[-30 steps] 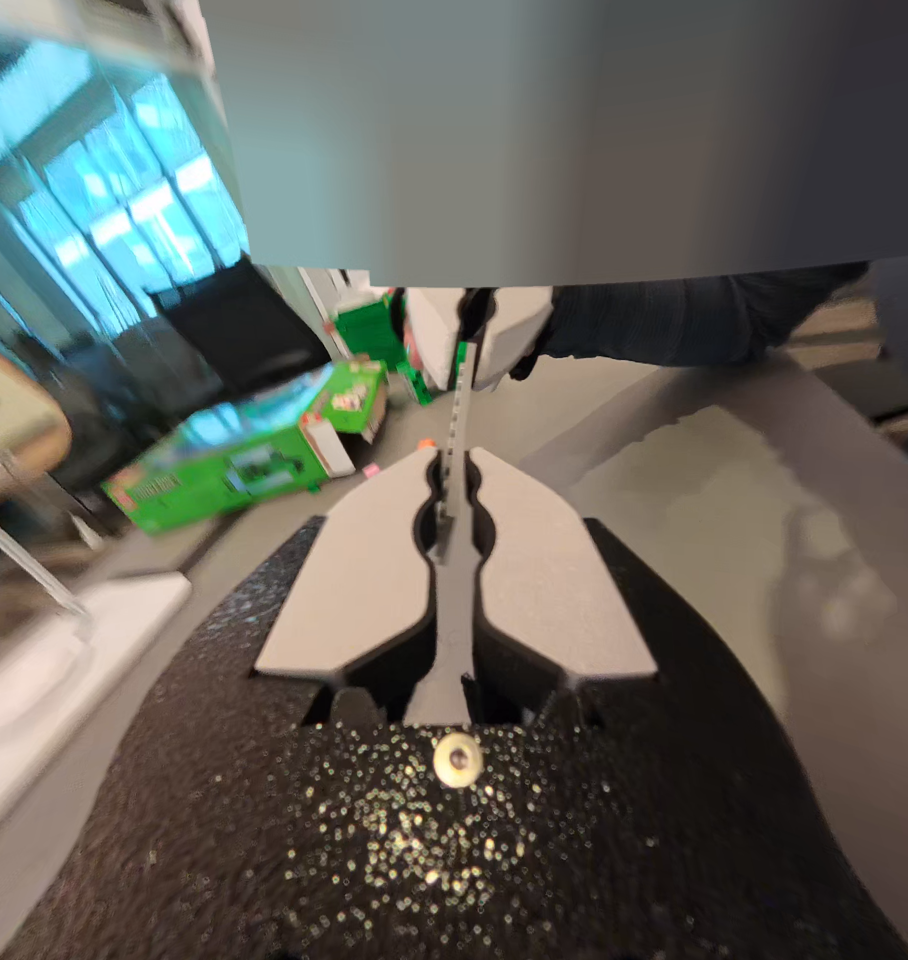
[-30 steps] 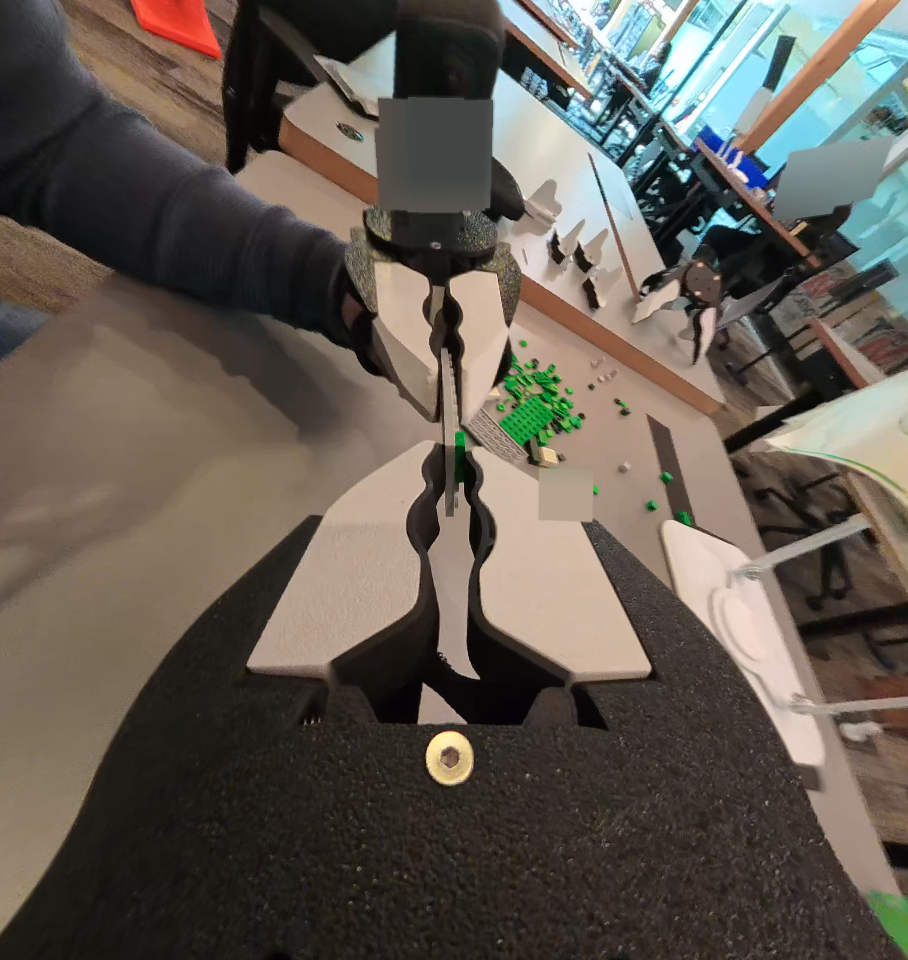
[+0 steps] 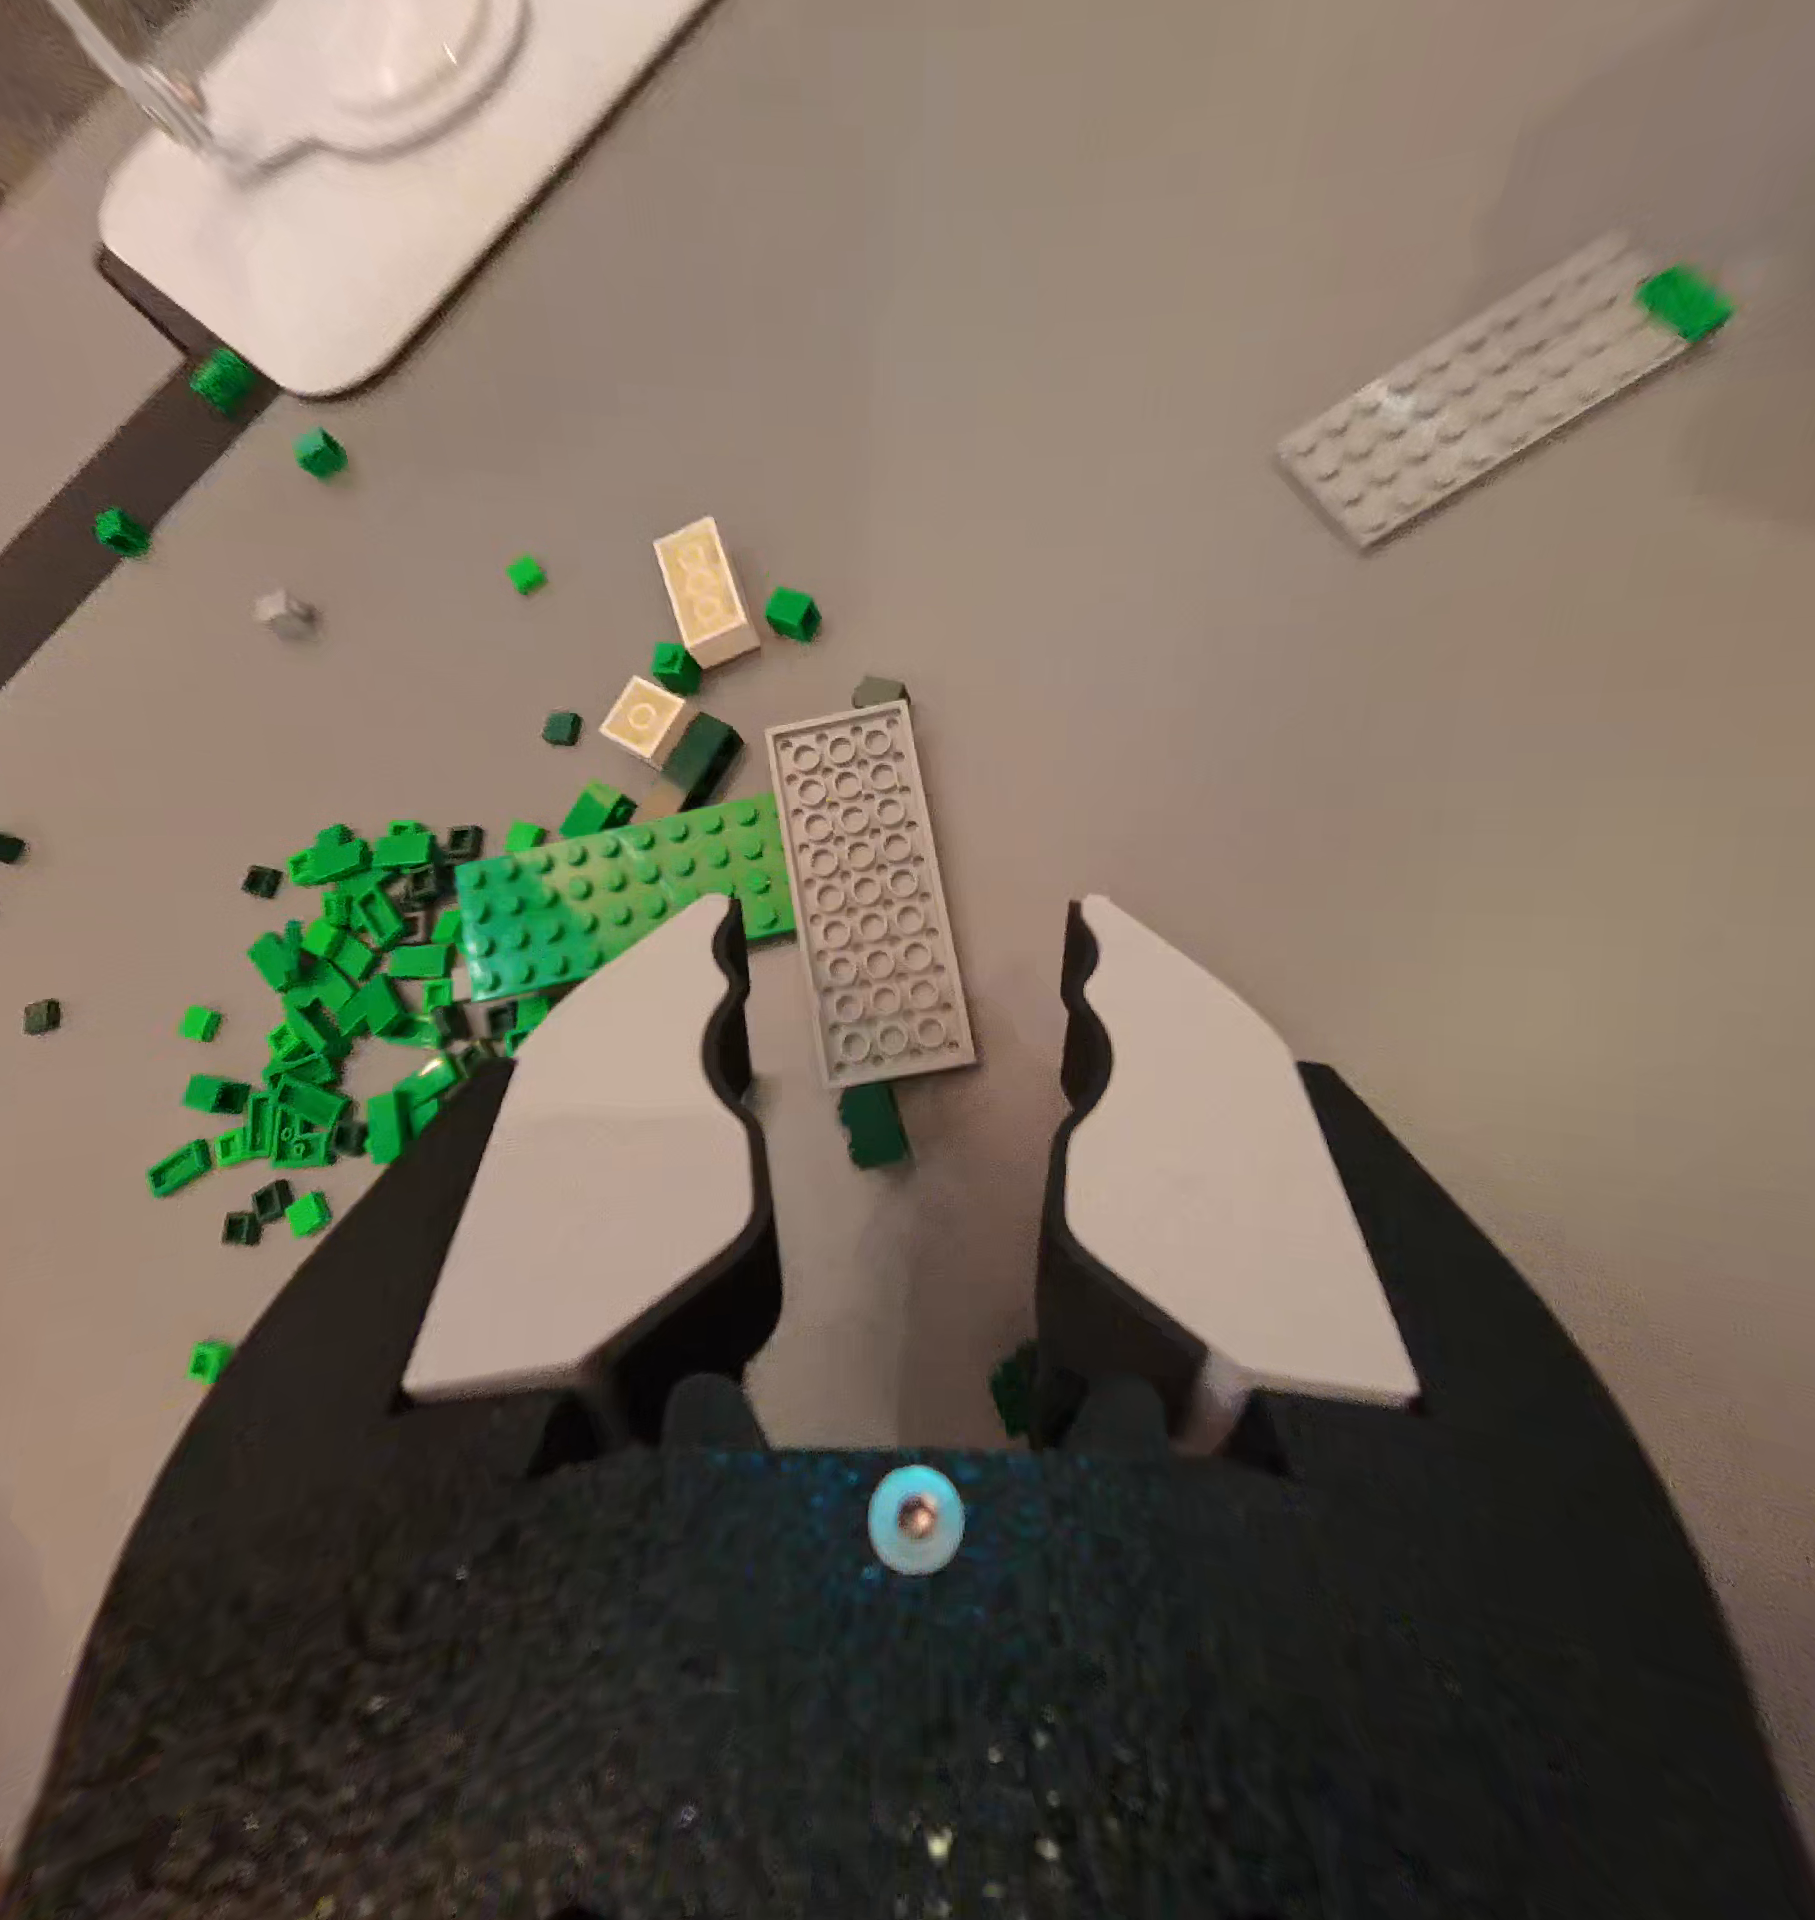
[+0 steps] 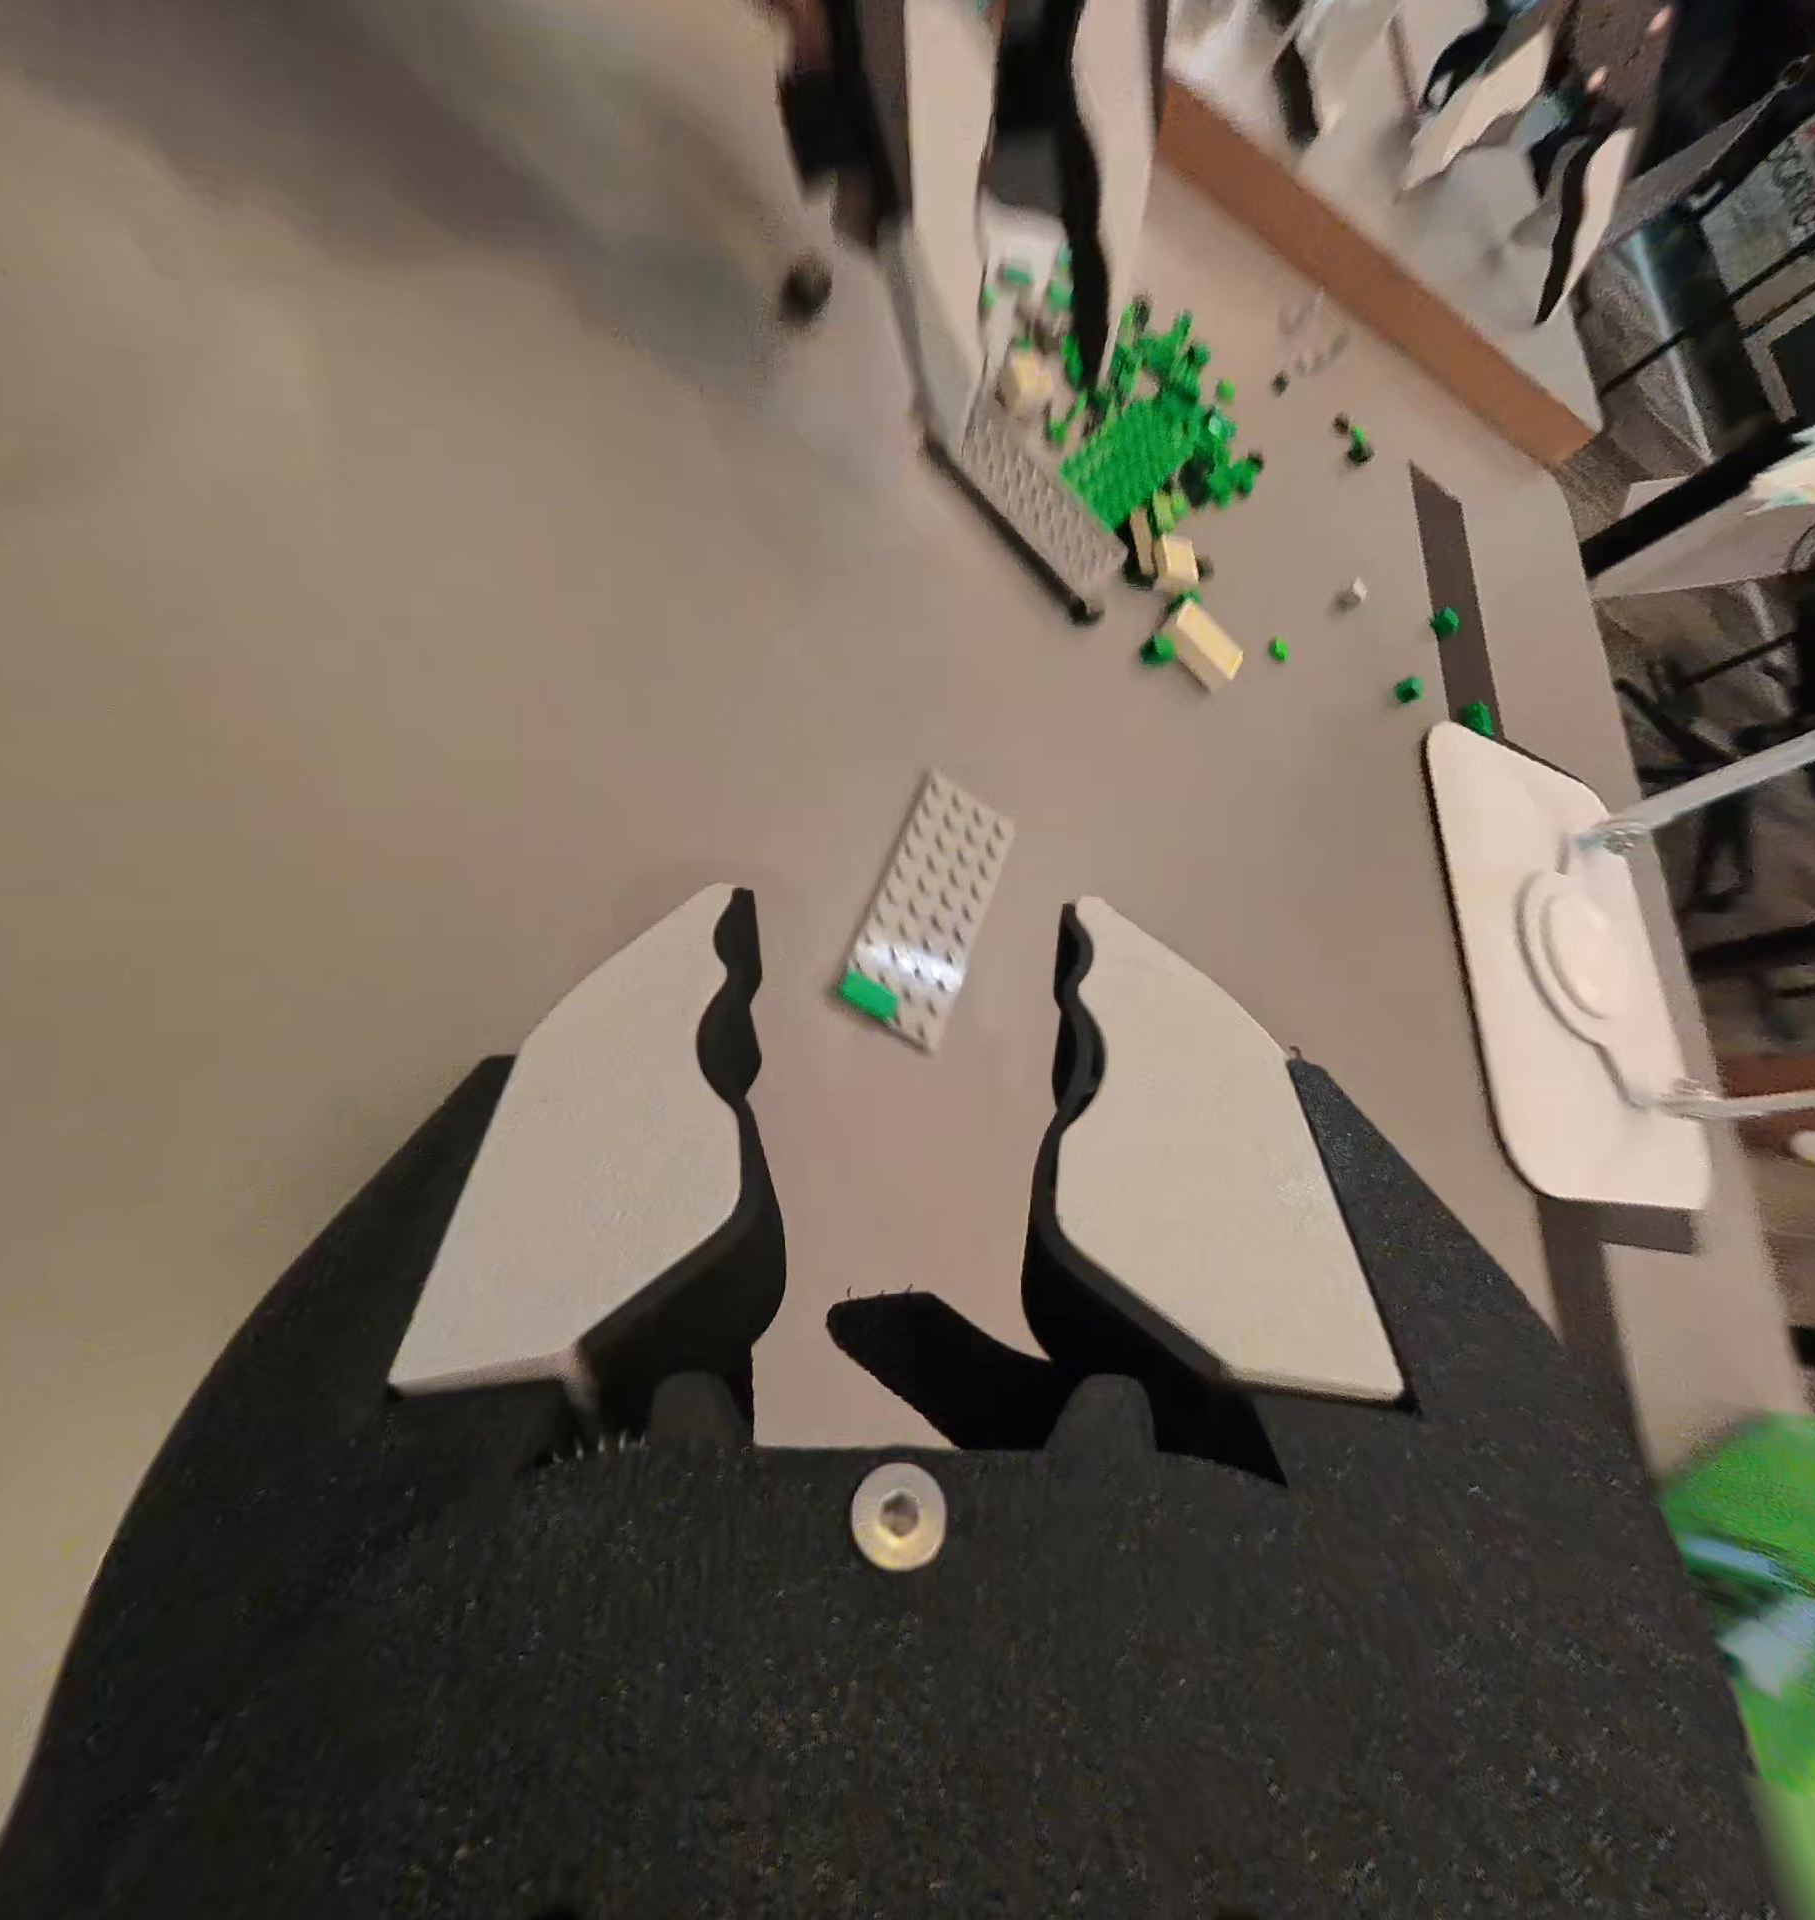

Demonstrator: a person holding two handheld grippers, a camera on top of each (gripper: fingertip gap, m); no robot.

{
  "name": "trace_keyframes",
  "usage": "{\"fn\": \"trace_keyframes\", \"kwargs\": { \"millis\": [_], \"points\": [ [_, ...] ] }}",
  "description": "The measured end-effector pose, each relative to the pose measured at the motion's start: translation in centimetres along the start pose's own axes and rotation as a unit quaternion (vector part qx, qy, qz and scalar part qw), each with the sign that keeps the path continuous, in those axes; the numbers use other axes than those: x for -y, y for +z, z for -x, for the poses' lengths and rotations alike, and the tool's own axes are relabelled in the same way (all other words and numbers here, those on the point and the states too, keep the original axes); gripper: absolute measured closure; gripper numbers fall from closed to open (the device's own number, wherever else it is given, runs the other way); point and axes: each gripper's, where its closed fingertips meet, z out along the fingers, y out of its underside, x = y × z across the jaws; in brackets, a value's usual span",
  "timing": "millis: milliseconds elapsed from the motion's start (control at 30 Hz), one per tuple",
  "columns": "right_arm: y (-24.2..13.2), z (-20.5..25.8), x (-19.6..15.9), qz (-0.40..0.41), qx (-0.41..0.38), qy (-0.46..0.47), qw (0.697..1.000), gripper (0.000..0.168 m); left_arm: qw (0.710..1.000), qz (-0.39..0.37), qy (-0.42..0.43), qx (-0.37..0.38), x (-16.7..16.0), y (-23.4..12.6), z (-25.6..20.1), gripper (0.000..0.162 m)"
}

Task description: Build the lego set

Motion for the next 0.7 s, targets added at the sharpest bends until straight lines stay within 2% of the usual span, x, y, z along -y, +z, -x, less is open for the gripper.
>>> {"fn": "trace_keyframes", "kwargs": {
  "millis": [33,200,300,467,567,700],
  "points": [
    [0.0,0.1,0.9,-0.022,0.002,0.026,0.999,0.114,1.000,0.016,0.004,-0.004,-0.1,0.6,-0.1,0.104],
    [-0.1,0.7,3.7,-0.111,0.035,0.113,0.987,0.114,0.994,0.109,0.017,-0.022,-1.6,1.9,-0.4,0.110],
    [0.3,0.4,4.6,-0.140,0.049,0.145,0.978,0.114,0.992,0.125,0.027,-0.004,-1.5,1.9,-0.1,0.110],
    [1.7,0.0,5.4,-0.150,0.063,0.155,0.974,0.113,0.989,0.146,0.002,-0.006,-1.7,2.0,0.2,0.109],
    [2.7,-0.3,5.7,-0.146,0.070,0.148,0.976,0.113,0.986,0.154,-0.048,-0.039,-2.0,2.3,0.2,0.128],
    [4.0,-1.3,5.4,-0.116,0.045,0.111,0.986,0.114,0.986,0.134,-0.066,-0.078,-1.5,2.2,0.0,0.129]
  ]
}}
